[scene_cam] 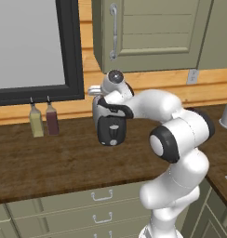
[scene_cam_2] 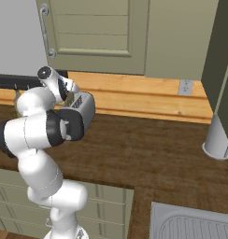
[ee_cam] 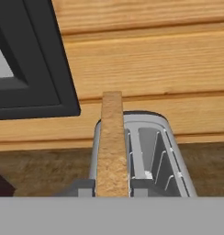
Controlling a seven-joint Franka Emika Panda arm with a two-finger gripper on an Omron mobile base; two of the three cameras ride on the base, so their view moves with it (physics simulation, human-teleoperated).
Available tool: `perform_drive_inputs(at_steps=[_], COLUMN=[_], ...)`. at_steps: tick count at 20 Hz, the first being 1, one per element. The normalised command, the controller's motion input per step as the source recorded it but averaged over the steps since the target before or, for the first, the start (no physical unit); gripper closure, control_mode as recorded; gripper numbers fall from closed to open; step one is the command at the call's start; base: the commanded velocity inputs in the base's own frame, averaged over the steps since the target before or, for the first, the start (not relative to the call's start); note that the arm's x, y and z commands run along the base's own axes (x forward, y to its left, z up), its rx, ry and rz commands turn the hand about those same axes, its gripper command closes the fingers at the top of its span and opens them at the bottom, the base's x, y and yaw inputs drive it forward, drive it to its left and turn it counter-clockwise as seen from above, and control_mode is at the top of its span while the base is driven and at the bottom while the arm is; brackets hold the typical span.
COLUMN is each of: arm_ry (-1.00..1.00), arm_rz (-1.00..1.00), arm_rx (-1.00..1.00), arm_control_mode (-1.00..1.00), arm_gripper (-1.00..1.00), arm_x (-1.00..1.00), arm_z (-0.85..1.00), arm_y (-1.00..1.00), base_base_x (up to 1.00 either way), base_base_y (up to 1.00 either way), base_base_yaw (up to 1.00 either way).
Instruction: Start the toaster. Once the lever pops up, take the bread to the plate on the dining counter.
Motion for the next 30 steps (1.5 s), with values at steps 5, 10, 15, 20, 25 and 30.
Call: perform_drive_inputs(at_steps=[5,10,15,20,25,30], arm_ry=[-0.12,-0.21,-0.17,-0.02,0.06,0.01], arm_rz=[0.00,0.00,0.00,0.00,0.00,0.00], arm_rx=[0.00,0.00,0.00,0.00,-0.01,0.00], arm_control_mode=[-1.00,-1.00,-1.00,-1.00,-1.00,-1.00], arm_gripper=[1.00,1.00,1.00,1.00,1.00,1.00], arm_x=[-0.24,-0.43,-0.64,-0.40,-0.39,-0.74], arm_z=[-0.02,-0.01,0.27,0.66,0.79,0.13], arm_y=[0.00,0.00,0.00,0.00,-0.01,-0.37], base_base_x=[0.00,0.00,0.00,0.00,0.00,0.00], base_base_y=[0.00,0.00,0.00,0.00,0.00,0.00], base_base_yaw=[0.00,0.00,0.00,0.00,0.00,0.00])
